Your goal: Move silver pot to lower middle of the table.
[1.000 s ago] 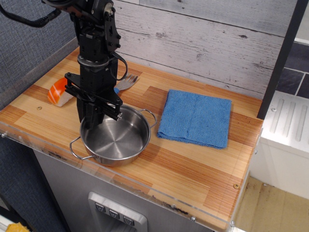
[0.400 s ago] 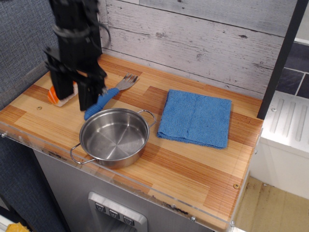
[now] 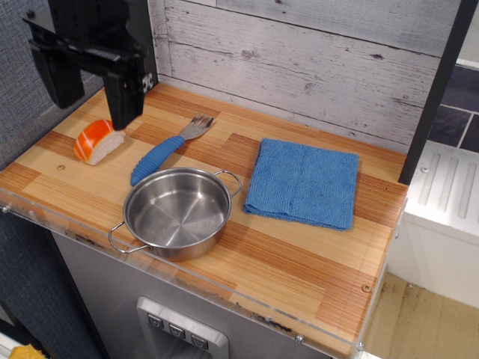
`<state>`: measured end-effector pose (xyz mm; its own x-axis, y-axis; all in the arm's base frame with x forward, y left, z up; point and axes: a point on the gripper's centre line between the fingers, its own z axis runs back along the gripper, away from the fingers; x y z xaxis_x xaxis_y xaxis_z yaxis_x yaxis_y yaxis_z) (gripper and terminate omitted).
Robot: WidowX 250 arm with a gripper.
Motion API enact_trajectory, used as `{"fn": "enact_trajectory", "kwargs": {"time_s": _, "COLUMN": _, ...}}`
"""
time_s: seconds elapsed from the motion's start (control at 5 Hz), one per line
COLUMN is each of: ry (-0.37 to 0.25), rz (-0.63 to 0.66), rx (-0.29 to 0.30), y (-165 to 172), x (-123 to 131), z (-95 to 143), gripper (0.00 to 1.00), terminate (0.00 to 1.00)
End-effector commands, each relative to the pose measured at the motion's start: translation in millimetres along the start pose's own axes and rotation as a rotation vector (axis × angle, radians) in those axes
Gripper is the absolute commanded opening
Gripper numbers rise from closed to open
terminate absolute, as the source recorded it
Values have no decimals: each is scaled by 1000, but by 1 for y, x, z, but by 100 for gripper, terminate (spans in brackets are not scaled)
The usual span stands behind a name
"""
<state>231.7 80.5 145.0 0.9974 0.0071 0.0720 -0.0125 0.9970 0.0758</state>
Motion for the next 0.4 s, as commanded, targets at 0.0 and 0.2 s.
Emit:
{"fn": "enact_trajectory", "kwargs": {"time_s": 0.0, "ry": -34, "rz": 5, "rx": 9, "y": -2, "x": -4, "z": 11, "gripper": 100, "terminate": 0}}
{"fn": "enact_trajectory", "kwargs": {"time_s": 0.2, "ry": -34, "rz": 5, "rx": 9, "y": -2, "x": -4, "z": 11, "gripper": 100, "terminate": 100}}
